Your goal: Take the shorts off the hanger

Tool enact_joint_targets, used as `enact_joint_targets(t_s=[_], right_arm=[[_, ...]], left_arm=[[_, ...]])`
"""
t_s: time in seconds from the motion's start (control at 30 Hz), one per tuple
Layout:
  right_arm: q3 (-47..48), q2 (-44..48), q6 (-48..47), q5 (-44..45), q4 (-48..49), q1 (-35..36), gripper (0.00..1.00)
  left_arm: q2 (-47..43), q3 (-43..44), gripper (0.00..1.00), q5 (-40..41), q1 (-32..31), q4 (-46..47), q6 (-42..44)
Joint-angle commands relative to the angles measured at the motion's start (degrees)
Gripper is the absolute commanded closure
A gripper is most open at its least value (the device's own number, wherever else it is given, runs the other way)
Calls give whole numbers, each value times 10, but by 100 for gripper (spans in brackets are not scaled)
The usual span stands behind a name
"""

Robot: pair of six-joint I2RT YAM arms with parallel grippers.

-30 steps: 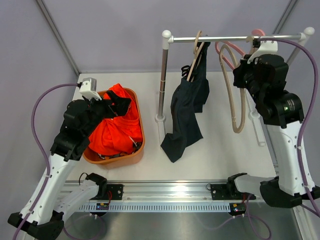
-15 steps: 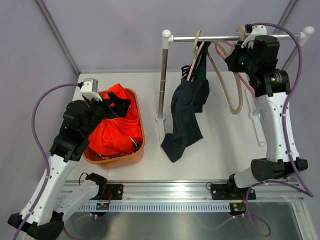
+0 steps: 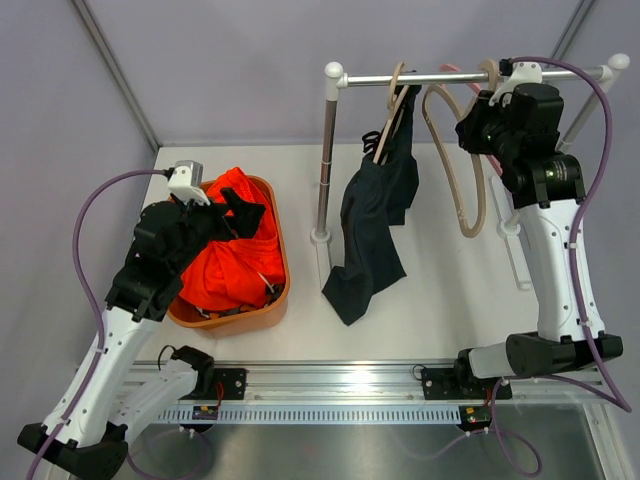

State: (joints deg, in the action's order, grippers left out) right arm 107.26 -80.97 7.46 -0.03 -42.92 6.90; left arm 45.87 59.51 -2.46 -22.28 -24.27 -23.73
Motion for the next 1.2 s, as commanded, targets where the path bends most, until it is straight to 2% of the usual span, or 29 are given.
enact_joint_targets(t_s=[0.0, 0.07, 0.1, 0.37, 0.53, 0.57, 0.63, 0.67, 0.7, 0.77, 0.97, 1.17], right_arm=[[-14, 36, 16, 21, -10, -6, 69], [-17, 43, 19, 21, -18, -5, 59], [-18, 51, 22, 17, -22, -5, 58], [-28, 133, 54, 3, -52, -5, 58], [-15, 170, 86, -77, -53, 1, 56], [-13, 172, 92, -79, -49, 23, 55], [0, 166, 89, -37, -48, 76, 53], [6, 152, 80, -8, -53, 139, 52], [10, 141, 77, 38, -54, 165, 51], [18, 114, 78, 63, -52, 206, 51], [12, 44, 66, 171, 18, 261, 44], [18, -13, 49, 198, 98, 268, 36]], left_arm=[[0, -4, 1, -19, 0, 26, 10], [0, -6, 1, -19, 0, 27, 10], [0, -7, 1, -19, 1, 26, 10], [-2, -8, 1, -22, 1, 23, 14], [-2, -11, 1, -24, 0, 26, 11], [-1, -11, 1, -25, 0, 27, 11], [0, -11, 1, -25, 0, 28, 10], [1, -11, 1, -26, 1, 28, 10], [3, -10, 1, -26, 0, 28, 10], [5, -10, 1, -26, 1, 27, 9], [6, -11, 1, -26, 0, 27, 11], [6, -13, 1, -30, 0, 27, 16]])
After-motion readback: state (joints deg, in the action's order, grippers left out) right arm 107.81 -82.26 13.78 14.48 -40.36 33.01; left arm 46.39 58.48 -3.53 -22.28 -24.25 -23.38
